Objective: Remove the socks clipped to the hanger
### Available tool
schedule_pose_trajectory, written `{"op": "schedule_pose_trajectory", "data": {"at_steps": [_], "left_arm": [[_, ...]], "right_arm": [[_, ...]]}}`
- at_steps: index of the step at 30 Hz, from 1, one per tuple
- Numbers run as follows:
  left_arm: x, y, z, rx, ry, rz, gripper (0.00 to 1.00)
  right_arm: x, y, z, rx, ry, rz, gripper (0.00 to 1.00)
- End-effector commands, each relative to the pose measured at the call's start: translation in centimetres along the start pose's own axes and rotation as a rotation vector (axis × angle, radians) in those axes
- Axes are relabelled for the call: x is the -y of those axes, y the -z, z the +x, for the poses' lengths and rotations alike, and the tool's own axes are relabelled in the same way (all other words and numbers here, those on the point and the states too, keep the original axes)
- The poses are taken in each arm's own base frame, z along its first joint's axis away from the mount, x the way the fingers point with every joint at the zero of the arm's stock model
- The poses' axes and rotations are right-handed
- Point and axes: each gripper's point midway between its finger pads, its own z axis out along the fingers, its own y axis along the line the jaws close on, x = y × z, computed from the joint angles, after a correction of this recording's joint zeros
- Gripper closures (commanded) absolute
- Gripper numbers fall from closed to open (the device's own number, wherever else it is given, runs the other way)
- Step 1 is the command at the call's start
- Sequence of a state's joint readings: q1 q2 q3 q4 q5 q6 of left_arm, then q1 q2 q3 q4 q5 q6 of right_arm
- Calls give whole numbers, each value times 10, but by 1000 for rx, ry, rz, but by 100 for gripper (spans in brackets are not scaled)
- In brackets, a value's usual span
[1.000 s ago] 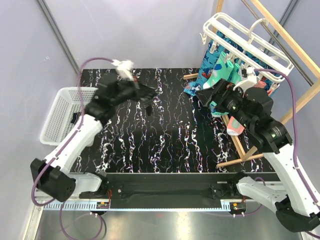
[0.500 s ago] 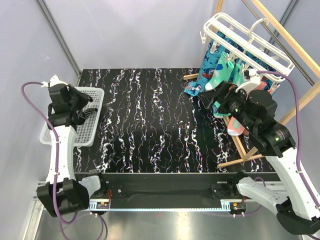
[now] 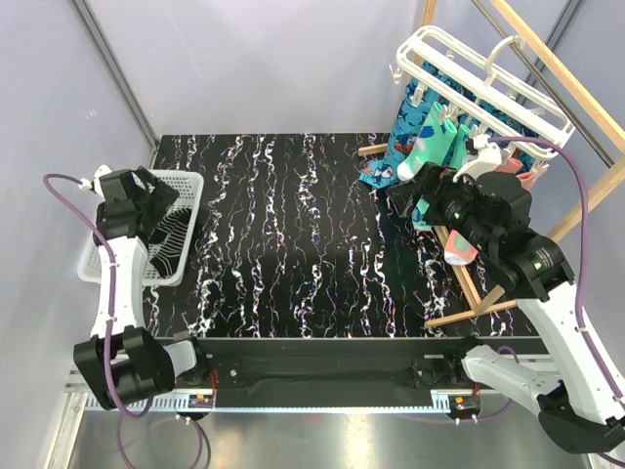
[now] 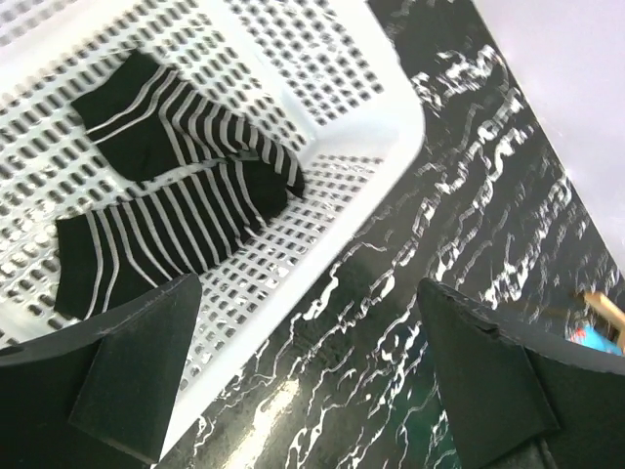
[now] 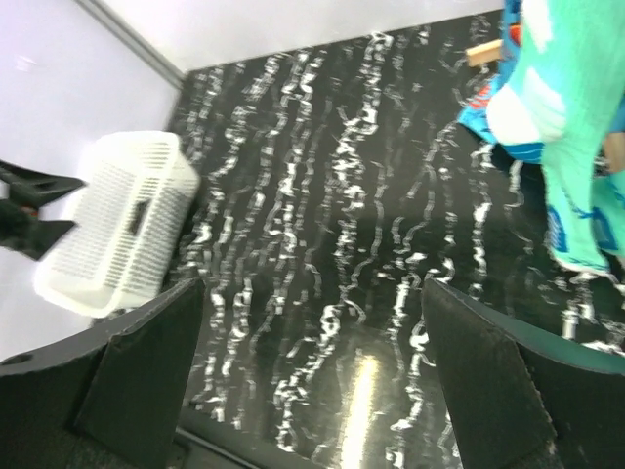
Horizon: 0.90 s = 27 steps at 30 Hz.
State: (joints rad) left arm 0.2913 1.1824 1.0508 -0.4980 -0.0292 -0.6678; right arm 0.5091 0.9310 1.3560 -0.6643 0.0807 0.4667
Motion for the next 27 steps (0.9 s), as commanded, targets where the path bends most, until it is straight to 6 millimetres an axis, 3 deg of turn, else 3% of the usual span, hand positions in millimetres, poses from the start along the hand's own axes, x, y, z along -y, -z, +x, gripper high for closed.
{"op": "schedule_pose_trajectory", "data": {"at_steps": [1, 4, 7, 8, 11, 16, 22, 27], "left_arm": [[41, 21, -7, 47, -98, 183, 1], [93, 48, 19, 22, -242, 384, 1], [150, 85, 74, -79, -410, 628, 1], [161, 95, 91, -135, -437, 700, 1], [188, 129, 136, -269, -506, 912, 2], [203, 169, 169, -356, -516, 1108, 1], [198, 179, 178, -389, -516, 1125, 1], [199, 188, 171, -363, -519, 1143, 1]], "right_arm": [[16, -1, -11, 14, 86, 95, 2], [38, -12, -13, -7, 154, 222, 3], [45, -23, -20, -57, 189, 306, 5], [52, -32, -18, -83, 205, 354, 6], [56, -36, -39, -28, 230, 415, 7], [76, -57, -45, -8, 276, 478, 18], [91, -74, -41, 9, 288, 487, 14], [107, -88, -40, 54, 288, 498, 12]]}}
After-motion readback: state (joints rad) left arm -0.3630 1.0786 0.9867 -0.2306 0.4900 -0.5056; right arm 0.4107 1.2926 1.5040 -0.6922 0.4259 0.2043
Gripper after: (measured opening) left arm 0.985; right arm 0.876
